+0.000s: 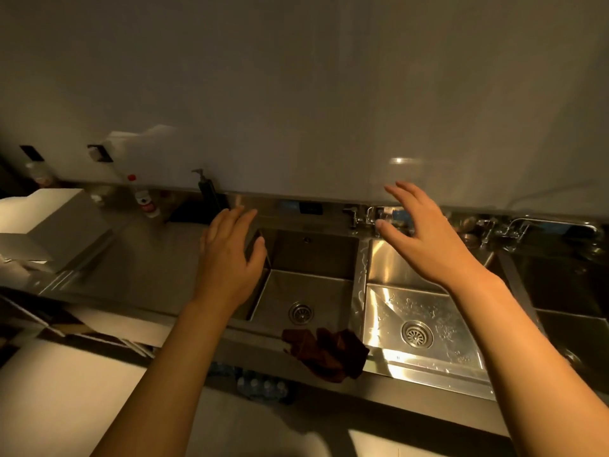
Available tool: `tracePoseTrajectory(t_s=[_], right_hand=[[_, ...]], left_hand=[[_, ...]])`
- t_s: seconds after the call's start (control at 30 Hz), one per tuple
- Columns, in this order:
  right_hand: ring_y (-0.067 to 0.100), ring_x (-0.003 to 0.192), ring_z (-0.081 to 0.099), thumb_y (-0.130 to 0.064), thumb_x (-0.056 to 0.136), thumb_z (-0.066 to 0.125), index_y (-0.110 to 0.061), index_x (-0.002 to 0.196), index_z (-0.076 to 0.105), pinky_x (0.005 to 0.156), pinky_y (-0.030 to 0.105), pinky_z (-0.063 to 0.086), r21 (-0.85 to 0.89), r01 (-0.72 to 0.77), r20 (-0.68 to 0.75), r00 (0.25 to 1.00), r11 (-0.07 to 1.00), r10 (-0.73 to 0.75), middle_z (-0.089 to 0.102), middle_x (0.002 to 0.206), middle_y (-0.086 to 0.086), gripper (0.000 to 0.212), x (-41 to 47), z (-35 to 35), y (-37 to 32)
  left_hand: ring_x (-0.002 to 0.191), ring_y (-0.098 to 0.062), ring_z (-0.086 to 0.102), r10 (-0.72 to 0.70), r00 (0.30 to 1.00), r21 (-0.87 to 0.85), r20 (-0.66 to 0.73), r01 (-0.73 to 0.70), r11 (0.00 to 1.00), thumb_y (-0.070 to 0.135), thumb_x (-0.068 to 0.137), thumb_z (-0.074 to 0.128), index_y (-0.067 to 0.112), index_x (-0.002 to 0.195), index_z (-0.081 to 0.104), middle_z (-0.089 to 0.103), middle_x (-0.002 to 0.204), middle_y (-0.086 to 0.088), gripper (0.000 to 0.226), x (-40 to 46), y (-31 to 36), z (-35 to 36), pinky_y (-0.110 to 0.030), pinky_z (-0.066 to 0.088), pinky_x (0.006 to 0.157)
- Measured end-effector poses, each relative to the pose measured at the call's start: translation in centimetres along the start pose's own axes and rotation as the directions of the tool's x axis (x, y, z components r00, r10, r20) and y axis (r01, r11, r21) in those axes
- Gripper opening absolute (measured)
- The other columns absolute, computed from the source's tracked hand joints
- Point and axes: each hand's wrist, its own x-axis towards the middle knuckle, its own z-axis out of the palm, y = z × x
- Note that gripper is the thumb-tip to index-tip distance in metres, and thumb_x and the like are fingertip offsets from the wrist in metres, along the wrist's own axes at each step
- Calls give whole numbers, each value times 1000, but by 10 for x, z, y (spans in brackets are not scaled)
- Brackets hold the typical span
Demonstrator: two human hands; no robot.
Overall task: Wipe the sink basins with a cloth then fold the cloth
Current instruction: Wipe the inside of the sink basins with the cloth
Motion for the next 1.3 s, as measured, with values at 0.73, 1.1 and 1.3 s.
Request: tracePoseTrajectory(t_s=[0.73, 1.1, 1.3], right_hand=[[21, 151, 25, -72, 90, 42, -42, 156, 24, 122, 52, 27, -217, -375, 324, 844, 901, 429, 23, 165, -8, 74, -36, 272, 53], [23, 157, -5, -92, 82, 26, -56, 156, 7, 122, 65, 5, -363, -464, 427, 687, 808, 587, 2, 170, -14, 85, -115, 337, 66], [23, 158, -8, -91, 85, 18, -57, 155, -5, 121, 67, 3, -458, -364, 393, 736, 811, 551, -5, 170, -13, 82, -142, 366, 67]], left_hand=[[151, -24, 31, 61, 818, -71, 572, -24, 997, 62, 98, 31, 31, 159, 30, 42, 159, -1, 68, -16, -200, 186, -60, 33, 118], [148, -25, 33, -5, 718, -23, 696, 29, 999, 67, 96, 40, 38, 154, 33, 44, 157, 1, 65, -76, -279, 205, -61, 31, 118], [151, -31, 31, -85, 639, 91, 764, 24, 996, 73, 94, 31, 33, 156, 41, 40, 161, -4, 74, -113, -308, 200, -61, 25, 120]])
